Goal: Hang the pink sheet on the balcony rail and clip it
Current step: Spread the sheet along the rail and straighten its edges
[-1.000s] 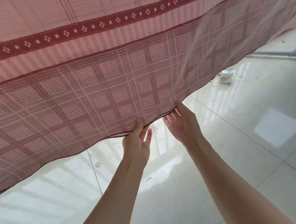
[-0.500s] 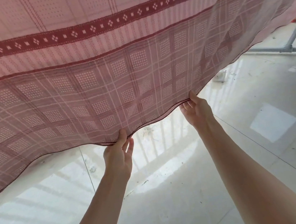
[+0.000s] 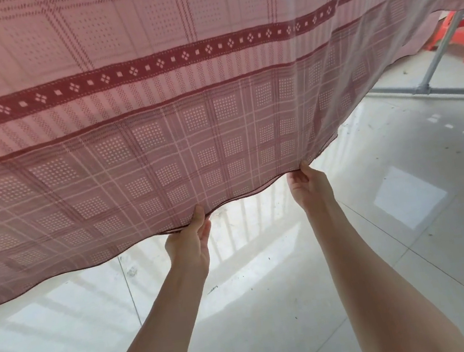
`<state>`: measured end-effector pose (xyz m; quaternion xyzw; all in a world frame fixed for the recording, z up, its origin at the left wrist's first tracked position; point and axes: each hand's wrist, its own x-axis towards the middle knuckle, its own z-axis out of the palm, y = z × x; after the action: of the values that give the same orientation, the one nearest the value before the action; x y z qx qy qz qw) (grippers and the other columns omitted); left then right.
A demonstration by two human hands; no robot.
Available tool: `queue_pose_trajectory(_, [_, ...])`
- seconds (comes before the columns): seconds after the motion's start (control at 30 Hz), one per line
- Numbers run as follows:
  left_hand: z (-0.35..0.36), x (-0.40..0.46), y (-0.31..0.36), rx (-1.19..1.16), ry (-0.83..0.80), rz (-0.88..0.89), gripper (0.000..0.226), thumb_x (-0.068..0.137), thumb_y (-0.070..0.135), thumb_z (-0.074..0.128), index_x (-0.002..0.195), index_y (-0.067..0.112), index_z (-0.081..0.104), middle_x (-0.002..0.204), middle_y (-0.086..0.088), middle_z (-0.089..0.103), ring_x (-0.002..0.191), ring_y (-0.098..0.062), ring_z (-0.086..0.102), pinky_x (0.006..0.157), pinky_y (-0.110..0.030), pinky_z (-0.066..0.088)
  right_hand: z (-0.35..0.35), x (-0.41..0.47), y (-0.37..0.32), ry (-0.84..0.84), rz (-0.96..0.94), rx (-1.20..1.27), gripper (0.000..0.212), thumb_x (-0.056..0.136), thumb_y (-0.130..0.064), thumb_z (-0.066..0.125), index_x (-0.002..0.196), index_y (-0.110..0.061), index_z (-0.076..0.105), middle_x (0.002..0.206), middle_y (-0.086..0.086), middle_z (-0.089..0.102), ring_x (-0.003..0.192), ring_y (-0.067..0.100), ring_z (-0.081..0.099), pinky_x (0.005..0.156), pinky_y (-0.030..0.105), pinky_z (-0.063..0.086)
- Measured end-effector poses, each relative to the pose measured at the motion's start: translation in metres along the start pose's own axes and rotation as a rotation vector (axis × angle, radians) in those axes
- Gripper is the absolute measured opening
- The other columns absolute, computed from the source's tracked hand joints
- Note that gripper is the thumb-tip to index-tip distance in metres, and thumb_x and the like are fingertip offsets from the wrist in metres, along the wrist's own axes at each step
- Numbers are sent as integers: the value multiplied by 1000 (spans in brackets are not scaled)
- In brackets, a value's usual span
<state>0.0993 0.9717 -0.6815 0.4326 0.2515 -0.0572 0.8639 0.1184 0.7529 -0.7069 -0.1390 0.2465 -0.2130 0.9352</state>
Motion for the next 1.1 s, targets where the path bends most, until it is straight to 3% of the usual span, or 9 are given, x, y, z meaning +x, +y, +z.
queue_pose_trajectory(0.07, [-7, -1, 4, -15, 17, -5, 16, 79, -4, 66, 85, 8, 58, 91, -5, 66, 85, -16, 65, 86, -29, 49, -19, -6, -1, 129, -9, 19, 25, 96, -7, 40, 96, 9, 59, 83, 8, 64, 93, 21, 63, 82, 27, 54])
queue_pose_trajectory(0.17, [-17, -1, 16, 15, 2, 17, 15, 80, -3, 64, 84, 9, 58, 89, -3, 65, 82, -15, 64, 81, -28, 49, -65, -16, -2, 187, 99, 17, 15, 93, 3, 42, 95, 5, 57, 88, 10, 58, 82, 16, 59, 62, 22, 57])
queue_pose_trajectory(0.23, [-19, 0, 22, 20, -22, 31, 14, 82, -2, 63, 84, 11, 58, 86, -2, 65, 77, -13, 64, 74, -25, 48, -71, -26, 1, 141, 167, 13, 10, 92, 2, 47, 92, 3, 57, 89, 12, 58, 80, 18, 59, 58, 24, 57])
queue_pose_trajectory(0.37, [-21, -4, 17, 3, -30, 23, 13, 83, -2, 62, 84, 11, 58, 84, 0, 65, 74, -10, 63, 71, -25, 47, -28, -33, 16, -44, 223, -181, 11, 93, -17, 52, 99, -7, 53, 108, 14, 60, 101, 27, 58, 79, 38, 52])
queue_pose_trajectory(0.53, [-20, -3, 16, -1, -40, 37, 13, 84, 0, 61, 87, 12, 59, 84, 1, 66, 71, -8, 65, 74, -26, 47, 26, -22, 25, -222, 261, -381, 51, 87, -39, 59, 132, -23, 42, 137, 9, 42, 129, 33, 40, 97, 50, 44])
queue_pose_trajectory(0.63, [-23, 3, 16, 12, -44, 36, 12, 84, 1, 60, 87, 13, 60, 78, 5, 70, 72, -8, 67, 73, -26, 47, 45, -14, 34, -254, 338, -315, 59, 82, -48, 63, 134, -29, 43, 138, 9, 41, 129, 37, 40, 98, 58, 40])
queue_pose_trajectory(0.77, [-22, 16, 20, 7, -17, 36, 13, 85, 1, 59, 88, 14, 59, 69, 8, 71, 66, -5, 69, 75, -27, 47, 57, -1, 47, -209, 317, -162, 22, 89, -27, 59, 108, -16, 63, 113, 6, 61, 107, 25, 59, 95, 45, 47])
queue_pose_trajectory(0.93, [-16, 28, 39, 6, 50, 3, 19, 84, -4, 59, 85, 15, 58, 78, 4, 68, 80, -12, 64, 74, -27, 47, 61, -6, 44, -60, 221, -155, 13, 91, -5, 54, 102, -2, 61, 94, 7, 65, 87, 18, 64, 74, 29, 54])
queue_pose_trajectory(1.1, [-11, 32, 58, 65, 103, -68, 19, 83, -6, 61, 85, 13, 57, 89, -1, 63, 83, -14, 61, 83, -30, 46, 72, -22, 39, 101, 108, -286, 12, 87, 9, 53, 96, 9, 60, 96, 17, 67, 96, 27, 65, 90, 37, 51])
